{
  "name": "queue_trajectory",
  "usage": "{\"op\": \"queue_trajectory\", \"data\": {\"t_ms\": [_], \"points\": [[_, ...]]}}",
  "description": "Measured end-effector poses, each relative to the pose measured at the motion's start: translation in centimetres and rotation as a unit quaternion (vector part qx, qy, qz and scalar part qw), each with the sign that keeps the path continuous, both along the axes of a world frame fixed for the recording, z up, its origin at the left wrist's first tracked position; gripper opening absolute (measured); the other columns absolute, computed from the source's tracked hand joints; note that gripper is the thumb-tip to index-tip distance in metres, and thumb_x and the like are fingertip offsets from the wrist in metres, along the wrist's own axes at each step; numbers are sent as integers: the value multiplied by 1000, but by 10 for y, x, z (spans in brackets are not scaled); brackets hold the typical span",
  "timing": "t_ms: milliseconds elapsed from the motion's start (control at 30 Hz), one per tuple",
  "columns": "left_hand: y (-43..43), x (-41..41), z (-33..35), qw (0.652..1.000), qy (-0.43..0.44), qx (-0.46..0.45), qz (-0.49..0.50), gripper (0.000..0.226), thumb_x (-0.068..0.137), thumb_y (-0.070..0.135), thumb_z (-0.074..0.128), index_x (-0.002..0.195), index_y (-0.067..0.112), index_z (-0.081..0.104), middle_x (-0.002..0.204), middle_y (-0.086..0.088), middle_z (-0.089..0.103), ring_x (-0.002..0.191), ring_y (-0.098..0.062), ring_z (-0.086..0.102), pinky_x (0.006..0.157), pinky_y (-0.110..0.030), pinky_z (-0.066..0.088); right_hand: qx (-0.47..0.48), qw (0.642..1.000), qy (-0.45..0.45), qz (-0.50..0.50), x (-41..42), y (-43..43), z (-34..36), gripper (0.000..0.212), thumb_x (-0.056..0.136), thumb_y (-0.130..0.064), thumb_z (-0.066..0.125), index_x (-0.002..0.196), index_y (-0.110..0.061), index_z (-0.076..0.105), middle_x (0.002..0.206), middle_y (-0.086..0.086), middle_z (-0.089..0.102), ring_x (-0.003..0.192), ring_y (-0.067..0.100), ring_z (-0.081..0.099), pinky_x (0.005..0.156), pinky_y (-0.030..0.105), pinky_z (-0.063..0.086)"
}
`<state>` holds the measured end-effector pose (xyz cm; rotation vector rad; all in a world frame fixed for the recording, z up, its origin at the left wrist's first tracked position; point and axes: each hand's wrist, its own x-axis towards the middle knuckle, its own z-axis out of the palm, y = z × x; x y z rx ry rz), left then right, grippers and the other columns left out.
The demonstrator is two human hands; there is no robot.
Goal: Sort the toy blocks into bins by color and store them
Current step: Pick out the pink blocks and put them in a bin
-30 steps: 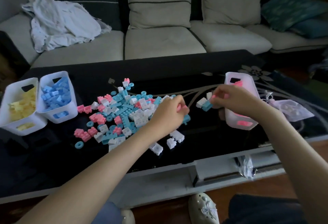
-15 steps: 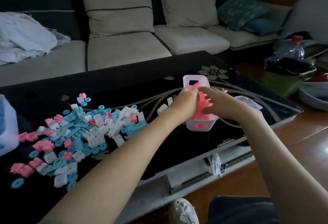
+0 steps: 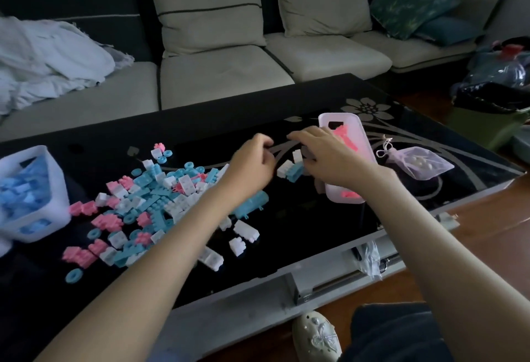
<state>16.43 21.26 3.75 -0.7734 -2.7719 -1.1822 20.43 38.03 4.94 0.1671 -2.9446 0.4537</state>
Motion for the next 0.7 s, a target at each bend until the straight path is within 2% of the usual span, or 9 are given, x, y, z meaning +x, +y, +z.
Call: {"op": "queue_trajectory", "data": {"t_ms": [67, 133, 200, 267, 367, 433, 500, 567, 700], "points": [[-36, -3, -2, 998, 2, 19, 52, 16, 95, 29, 48, 108, 22, 56, 91, 11, 59, 67, 3, 57, 51, -9, 39, -10, 999, -24, 36, -8, -21, -4, 56, 87, -5, 49, 140, -21, 40, 139, 4, 42, 129, 24, 34, 107, 40, 30], [-74, -5, -6, 995, -3, -9, 104, 12, 94, 35, 47, 100, 27, 55, 85, 13, 59, 66, 3, 56, 50, -12, 38, -2, 996, -54, 76, -17, -44, -9, 53, 88, -3, 45, 136, -23, 45, 136, 3, 46, 129, 23, 36, 106, 41, 32], [-108, -4, -10, 986, -10, -55, 156, 17, 94, 30, 47, 109, 24, 48, 84, 7, 59, 65, -3, 54, 52, -21, 39, 18, 991, -82, 103, -27, -64, -14, 49, 89, 0, 42, 131, -24, 51, 132, 3, 49, 126, 22, 40, 105, 40, 34], [-138, -1, -12, 975, -8, -96, 199, 34, 90, 19, 49, 123, 17, 39, 86, 1, 57, 67, -11, 52, 52, -27, 37, 44, 988, -102, 111, -39, -79, -19, 44, 92, -1, 42, 127, -24, 55, 131, 3, 50, 125, 22, 43, 105, 40, 35], [-179, 5, -11, 960, -10, -163, 229, 52, 83, 11, 55, 129, 13, 31, 102, -5, 48, 81, -16, 45, 58, -26, 30, 76, 984, -127, 98, -54, -92, -27, 41, 92, -3, 42, 126, -23, 55, 130, 4, 53, 120, 22, 48, 102, 38, 39], [-203, 13, -12, 949, -49, -213, 229, 55, 80, 13, 58, 126, 16, 29, 105, -7, 41, 85, -18, 42, 59, -24, 31, 68, 984, -145, 82, -64, -100, -31, 31, 92, -10, 47, 119, -21, 56, 123, 5, 56, 110, 24, 54, 94, 38, 45], [-220, 18, -17, 940, -87, -244, 221, 54, 80, 19, 59, 124, 17, 28, 114, -11, 41, 96, -22, 44, 71, -25, 36, 63, 983, -156, 68, -70, -103, -34, 17, 90, -19, 55, 107, -20, 55, 112, 7, 59, 95, 24, 56, 83, 38, 48], [-235, 24, -23, 931, -115, -263, 225, 63, 82, 26, 59, 134, 17, 24, 129, -14, 36, 115, -27, 40, 85, -29, 38, 70, 983, -161, 58, -73, -106, -37, 12, 87, -22, 58, 96, -20, 50, 102, 7, 58, 86, 24, 56, 77, 39, 50], [-250, 31, -28, 899, -144, -314, 270, 70, 86, 30, 55, 141, 16, 14, 134, -18, 27, 128, -33, 24, 100, -37, 32, 90, 984, -154, 26, -78, -107, -36, 11, 86, -16, 54, 95, -22, 51, 101, 2, 56, 89, 24, 55, 79, 40, 51]]}}
